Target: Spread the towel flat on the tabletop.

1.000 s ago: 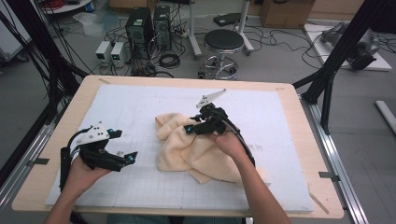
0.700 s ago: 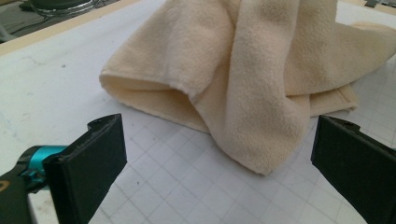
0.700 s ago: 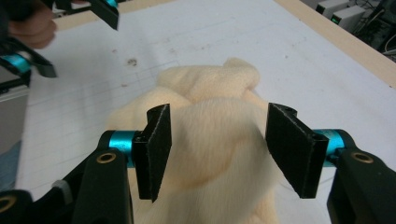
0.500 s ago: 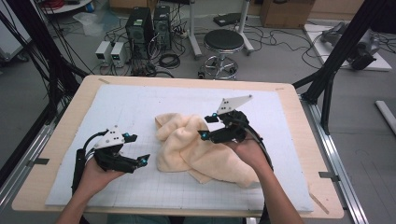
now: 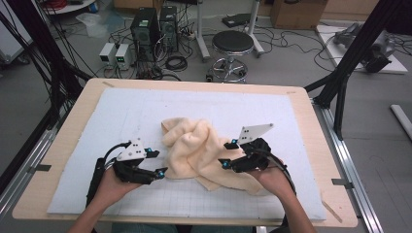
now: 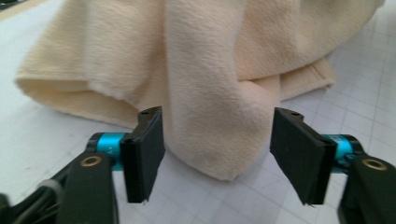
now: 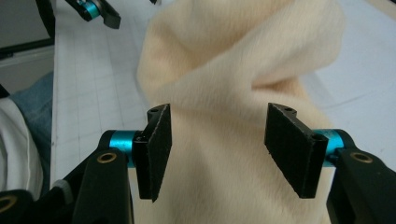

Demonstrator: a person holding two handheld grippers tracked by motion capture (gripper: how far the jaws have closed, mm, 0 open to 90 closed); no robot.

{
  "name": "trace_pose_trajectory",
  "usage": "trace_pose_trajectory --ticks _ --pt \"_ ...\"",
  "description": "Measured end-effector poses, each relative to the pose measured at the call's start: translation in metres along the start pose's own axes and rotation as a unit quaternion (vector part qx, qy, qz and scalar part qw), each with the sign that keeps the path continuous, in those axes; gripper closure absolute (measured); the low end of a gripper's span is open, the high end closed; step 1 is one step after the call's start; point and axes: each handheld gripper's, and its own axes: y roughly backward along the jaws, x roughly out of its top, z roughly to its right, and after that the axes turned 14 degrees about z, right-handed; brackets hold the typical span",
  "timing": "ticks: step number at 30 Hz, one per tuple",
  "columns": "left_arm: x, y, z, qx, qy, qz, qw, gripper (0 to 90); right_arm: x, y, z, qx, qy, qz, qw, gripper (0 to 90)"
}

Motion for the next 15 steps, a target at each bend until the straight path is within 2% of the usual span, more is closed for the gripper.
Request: trace_pose_trajectory --ticks 4,8,10,12,15 --pt "-0.004 -0.014 0.005 0.005 -0.002 -0.020 0.9998 38.0 -0.012 0.005 -0.004 0.001 -0.006 -0.007 1.0000 42.3" --pt "-0.011 -0.026 0.005 0.002 0.002 -0.045 0.9990 45.6 -0.025 0.005 -0.006 0.010 -0.002 -0.028 0.9996 43.9" --pt "-0.015 -0.031 0.005 0.000 0.005 -0.061 0.9981 47.6 -0.030 0.002 -0.008 0.006 -0.003 -0.042 0.9991 44.1" --pt "-0.017 -0.035 0.005 0.002 0.004 -0.074 0.9973 52.1 -0.035 -0.002 -0.010 0.007 0.004 -0.056 0.9984 46.0" --pt "-0.020 -0.042 0.006 -0.006 -0.003 -0.085 0.9963 59.3 -0.040 -0.007 -0.010 0.009 0.008 -0.061 0.9980 50.1"
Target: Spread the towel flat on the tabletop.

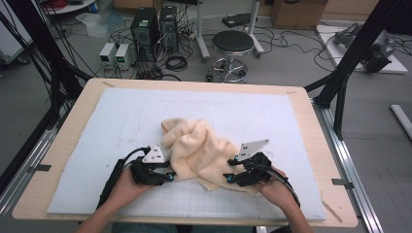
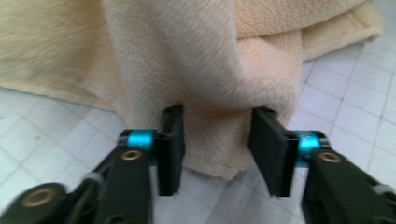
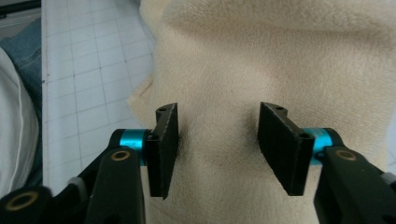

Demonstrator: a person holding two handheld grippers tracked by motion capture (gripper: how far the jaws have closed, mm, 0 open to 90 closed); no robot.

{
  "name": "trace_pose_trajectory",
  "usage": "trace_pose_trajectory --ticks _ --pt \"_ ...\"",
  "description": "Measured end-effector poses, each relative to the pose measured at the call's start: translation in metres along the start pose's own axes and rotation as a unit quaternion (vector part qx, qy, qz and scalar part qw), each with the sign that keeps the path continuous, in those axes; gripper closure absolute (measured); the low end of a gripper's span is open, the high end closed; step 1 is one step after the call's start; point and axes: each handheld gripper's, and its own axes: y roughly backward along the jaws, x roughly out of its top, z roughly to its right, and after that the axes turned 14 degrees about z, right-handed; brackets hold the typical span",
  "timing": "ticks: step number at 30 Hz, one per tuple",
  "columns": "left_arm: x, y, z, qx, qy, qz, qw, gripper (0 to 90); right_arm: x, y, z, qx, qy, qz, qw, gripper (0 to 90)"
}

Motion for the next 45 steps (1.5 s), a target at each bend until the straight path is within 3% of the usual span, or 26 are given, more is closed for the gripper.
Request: trace_pose_trajectory --ticks 3,6,10,13,19,23,29,34,41,45 --pt "0.001 -0.003 0.002 -0.009 -0.006 0.002 0.9999 67.6 -0.002 -0.005 0.002 0.002 -0.005 -0.011 0.9999 54.3" --pt "0.002 -0.003 0.003 -0.012 -0.014 -0.002 0.9998 77.1 -0.003 -0.010 0.006 0.001 -0.006 -0.020 0.9998 64.6" --pt "0.006 0.007 0.006 -0.010 -0.024 0.008 0.9996 83.8 -0.002 -0.013 0.007 0.001 -0.004 -0.024 0.9997 71.5" --pt "0.009 0.022 0.007 -0.014 -0.027 0.025 0.9992 84.5 0.001 -0.007 0.005 0.007 -0.017 -0.012 0.9998 73.1" --pt "0.023 0.057 0.000 0.003 -0.029 0.064 0.9975 85.1 0.015 0.006 0.001 0.018 -0.019 0.018 0.9995 73.5" --pt "0.035 0.084 -0.010 0.013 -0.030 0.071 0.9969 85.1 0.029 0.012 -0.002 0.024 -0.011 0.038 0.9989 73.6" --pt "0.045 0.117 -0.027 0.033 -0.034 0.074 0.9962 85.1 0.044 0.015 -0.005 0.039 -0.023 0.073 0.9963 72.9" --pt "0.042 0.117 -0.041 0.039 -0.015 0.072 0.9965 85.0 0.050 0.011 -0.002 0.043 -0.027 0.076 0.9958 71.4" --pt "0.029 0.113 -0.043 0.041 -0.003 0.061 0.9973 85.0 0.042 0.014 0.006 0.034 -0.040 0.074 0.9959 78.5" --pt "0.031 0.106 -0.041 0.039 -0.010 0.055 0.9977 85.0 0.042 0.003 -0.001 0.055 -0.025 0.060 0.9964 64.4"
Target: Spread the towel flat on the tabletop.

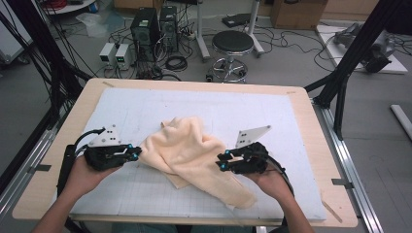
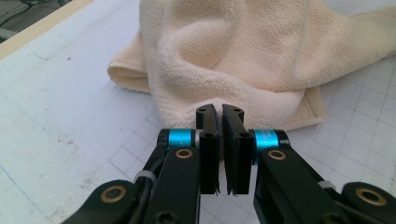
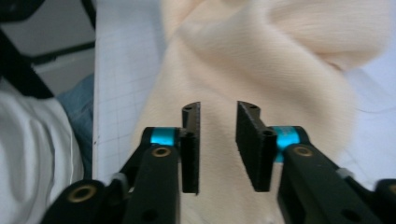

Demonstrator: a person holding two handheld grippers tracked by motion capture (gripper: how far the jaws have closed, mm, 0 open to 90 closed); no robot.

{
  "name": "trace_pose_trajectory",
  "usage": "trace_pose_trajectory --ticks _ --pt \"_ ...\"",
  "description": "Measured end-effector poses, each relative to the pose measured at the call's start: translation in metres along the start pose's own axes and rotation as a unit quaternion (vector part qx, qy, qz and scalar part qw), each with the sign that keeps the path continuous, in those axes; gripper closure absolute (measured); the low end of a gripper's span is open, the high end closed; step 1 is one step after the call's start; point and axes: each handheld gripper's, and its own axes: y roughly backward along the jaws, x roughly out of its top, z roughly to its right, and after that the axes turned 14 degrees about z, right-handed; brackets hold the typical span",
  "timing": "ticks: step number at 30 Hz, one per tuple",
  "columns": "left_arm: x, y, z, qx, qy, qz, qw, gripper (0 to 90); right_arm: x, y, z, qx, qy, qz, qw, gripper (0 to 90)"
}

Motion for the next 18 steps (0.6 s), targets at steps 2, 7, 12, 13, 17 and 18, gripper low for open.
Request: trace_pose_trajectory --ticks 2,7,12,13,17,18 --pt "0.001 -0.004 -0.001 0.001 0.002 0.001 1.0000 85.0 -0.002 -0.012 -0.006 0.011 0.009 -0.011 0.9998 56.1" --pt "0.001 -0.009 -0.002 0.001 0.003 0.001 1.0000 84.9 -0.012 -0.032 -0.007 0.013 0.008 -0.027 0.9995 50.6" --pt "0.000 -0.010 -0.003 0.000 0.002 0.003 1.0000 84.9 -0.019 -0.045 -0.009 0.006 0.025 -0.046 0.9986 64.1" --pt "-0.001 -0.010 -0.003 -0.002 0.003 0.000 1.0000 84.9 -0.020 -0.047 -0.009 0.005 0.025 -0.053 0.9983 68.3" --pt "-0.002 -0.011 -0.005 -0.001 0.005 -0.001 1.0000 84.9 -0.021 -0.051 -0.008 0.005 0.039 -0.069 0.9969 82.6" --pt "-0.002 -0.010 -0.007 0.000 0.005 0.000 1.0000 84.9 -0.020 -0.049 -0.009 0.006 0.038 -0.061 0.9974 83.3"
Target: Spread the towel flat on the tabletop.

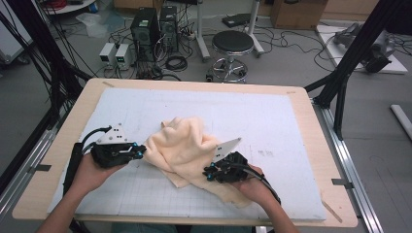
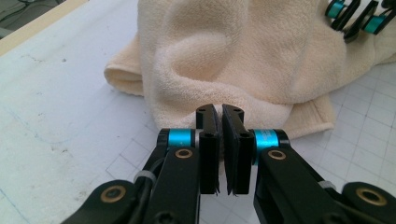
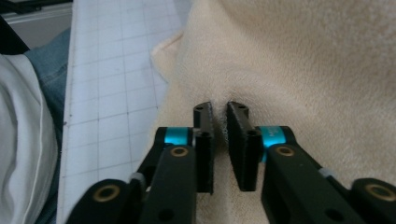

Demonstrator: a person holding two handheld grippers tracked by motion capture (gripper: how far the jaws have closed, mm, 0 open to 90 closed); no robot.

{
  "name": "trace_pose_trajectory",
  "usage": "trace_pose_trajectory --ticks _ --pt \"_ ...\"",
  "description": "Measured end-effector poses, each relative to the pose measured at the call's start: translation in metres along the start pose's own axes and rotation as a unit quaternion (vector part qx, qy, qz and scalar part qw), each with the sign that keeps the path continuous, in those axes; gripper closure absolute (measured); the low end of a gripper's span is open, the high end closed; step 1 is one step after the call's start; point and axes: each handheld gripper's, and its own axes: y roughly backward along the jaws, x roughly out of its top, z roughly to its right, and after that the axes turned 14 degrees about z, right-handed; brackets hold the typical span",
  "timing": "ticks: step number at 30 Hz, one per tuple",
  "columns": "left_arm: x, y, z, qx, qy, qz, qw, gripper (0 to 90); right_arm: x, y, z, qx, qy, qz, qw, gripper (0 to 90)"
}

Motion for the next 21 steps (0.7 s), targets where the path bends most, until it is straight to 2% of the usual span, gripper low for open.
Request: trace_pose_trajectory --ticks 5,8,11,14,17,19,21 --pt "0.001 0.009 -0.016 0.017 0.015 0.001 0.9997 85.0 0.005 0.023 0.000 0.000 -0.022 0.054 0.9983 85.0" --pt "0.002 0.010 -0.033 0.036 0.038 0.007 0.9986 85.0 0.011 0.040 0.006 -0.029 -0.022 0.076 0.9964 85.3" --pt "0.002 0.003 -0.046 0.051 0.050 0.005 0.9974 85.0 0.016 0.053 0.016 -0.072 -0.020 0.078 0.9942 85.4" --pt "-0.001 -0.013 -0.058 0.061 0.063 -0.003 0.9962 85.0 0.012 0.055 0.037 -0.104 -0.041 0.081 0.9904 85.4" --pt "-0.004 -0.030 -0.063 0.071 0.058 -0.025 0.9955 84.7 0.004 0.046 0.053 -0.109 -0.061 0.065 0.9900 85.4" --pt "-0.007 -0.037 -0.065 0.067 0.059 -0.028 0.9956 83.1 0.003 0.041 0.057 -0.105 -0.061 0.063 0.9906 85.2" --pt "-0.007 -0.038 -0.064 0.061 0.063 -0.027 0.9958 76.8 0.003 0.039 0.059 -0.102 -0.061 0.067 0.9907 85.1"
